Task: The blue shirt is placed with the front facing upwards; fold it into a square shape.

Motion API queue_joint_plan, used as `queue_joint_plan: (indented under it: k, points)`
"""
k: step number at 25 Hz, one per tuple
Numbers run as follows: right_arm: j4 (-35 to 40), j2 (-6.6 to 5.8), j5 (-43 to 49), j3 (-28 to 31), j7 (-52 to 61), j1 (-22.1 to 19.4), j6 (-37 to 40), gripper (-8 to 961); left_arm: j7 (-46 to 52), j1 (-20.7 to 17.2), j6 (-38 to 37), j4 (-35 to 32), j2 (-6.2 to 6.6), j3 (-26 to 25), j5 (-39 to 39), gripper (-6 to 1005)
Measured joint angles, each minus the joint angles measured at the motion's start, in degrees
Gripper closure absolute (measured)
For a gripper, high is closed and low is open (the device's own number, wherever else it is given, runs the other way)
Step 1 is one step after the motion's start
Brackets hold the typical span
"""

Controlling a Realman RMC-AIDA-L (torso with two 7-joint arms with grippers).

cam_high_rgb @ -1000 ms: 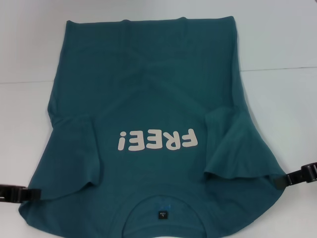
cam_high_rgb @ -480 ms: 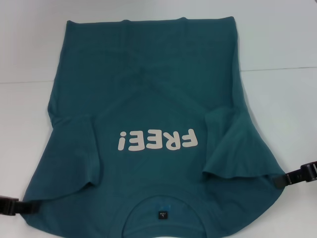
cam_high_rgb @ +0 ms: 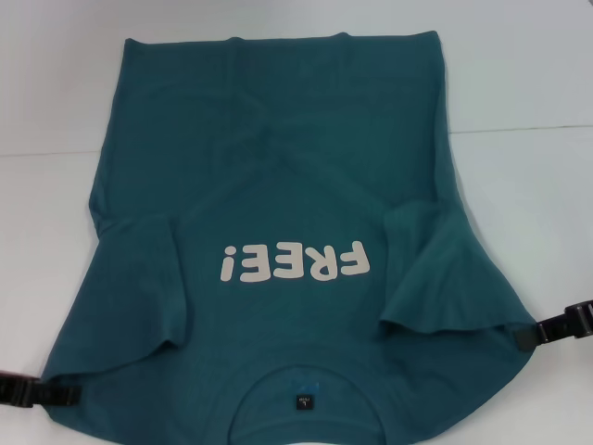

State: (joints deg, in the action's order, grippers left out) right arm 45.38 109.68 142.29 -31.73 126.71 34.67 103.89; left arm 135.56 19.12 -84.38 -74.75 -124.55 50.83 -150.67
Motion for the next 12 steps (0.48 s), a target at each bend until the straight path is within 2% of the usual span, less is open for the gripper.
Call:
queue_joint_plan:
  k: [6,8,12]
  points:
    - [0.0,0.02,0.0,0.0,0.1,0.1,0.3,917,1.5,1.3,1.5,3.5,0.52,-2.3,0.0,92]
    - [0.0,0.06,0.0,0.0,0.1,0.1,0.4,917,1.8,1.9,1.7,4.8,0.72,-4.0,0.0,162]
    - [0.1,0.09,0.0,0.0,0.1,0.2,0.5,916,2.2,2.0,1.6,4.8,0.71,-4.2,-0.1,305]
